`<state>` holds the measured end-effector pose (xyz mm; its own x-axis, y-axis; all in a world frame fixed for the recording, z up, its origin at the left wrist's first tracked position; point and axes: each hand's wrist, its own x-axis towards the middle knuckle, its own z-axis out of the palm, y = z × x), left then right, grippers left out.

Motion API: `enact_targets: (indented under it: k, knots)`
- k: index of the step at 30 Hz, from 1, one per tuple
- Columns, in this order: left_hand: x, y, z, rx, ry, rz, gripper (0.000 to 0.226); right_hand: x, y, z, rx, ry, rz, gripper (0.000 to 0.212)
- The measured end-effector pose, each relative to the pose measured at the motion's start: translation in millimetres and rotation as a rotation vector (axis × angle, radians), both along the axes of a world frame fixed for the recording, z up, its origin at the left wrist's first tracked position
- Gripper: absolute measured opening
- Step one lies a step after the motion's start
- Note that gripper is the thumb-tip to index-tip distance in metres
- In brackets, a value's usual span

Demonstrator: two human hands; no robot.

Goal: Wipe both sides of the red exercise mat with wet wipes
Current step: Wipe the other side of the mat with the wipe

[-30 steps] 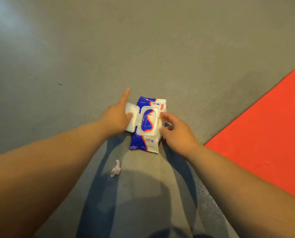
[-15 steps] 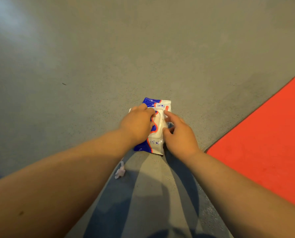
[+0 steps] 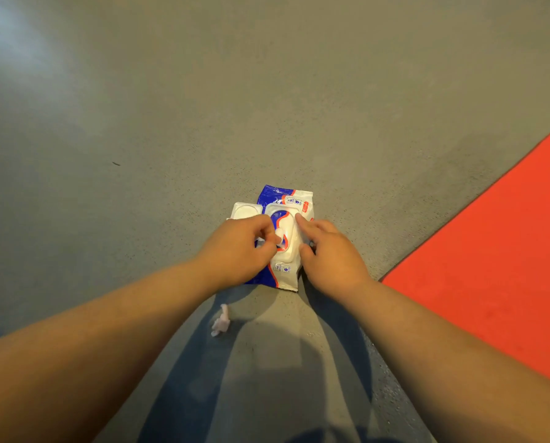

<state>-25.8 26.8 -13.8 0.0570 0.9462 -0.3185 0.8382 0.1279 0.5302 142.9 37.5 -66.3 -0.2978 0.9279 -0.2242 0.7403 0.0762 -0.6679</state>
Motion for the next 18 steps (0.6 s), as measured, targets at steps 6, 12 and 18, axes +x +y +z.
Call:
enact_targets:
  k: [6, 12, 18]
  knots:
    - [7, 16, -8, 0.021, 0.236, -0.036, 0.017, -2, 3, -1, 0.03, -0.039, -0.002, 0.049]
    - [16, 28, -12, 0.08, 0.365, -0.112, 0.029, -4, 0, -3, 0.067, -0.021, -0.018, 0.047]
    - [21, 34, -11, -0.034, 0.22, -0.134, 0.039, -7, 0, -5, 0.079, -0.035, -0.023, 0.047]
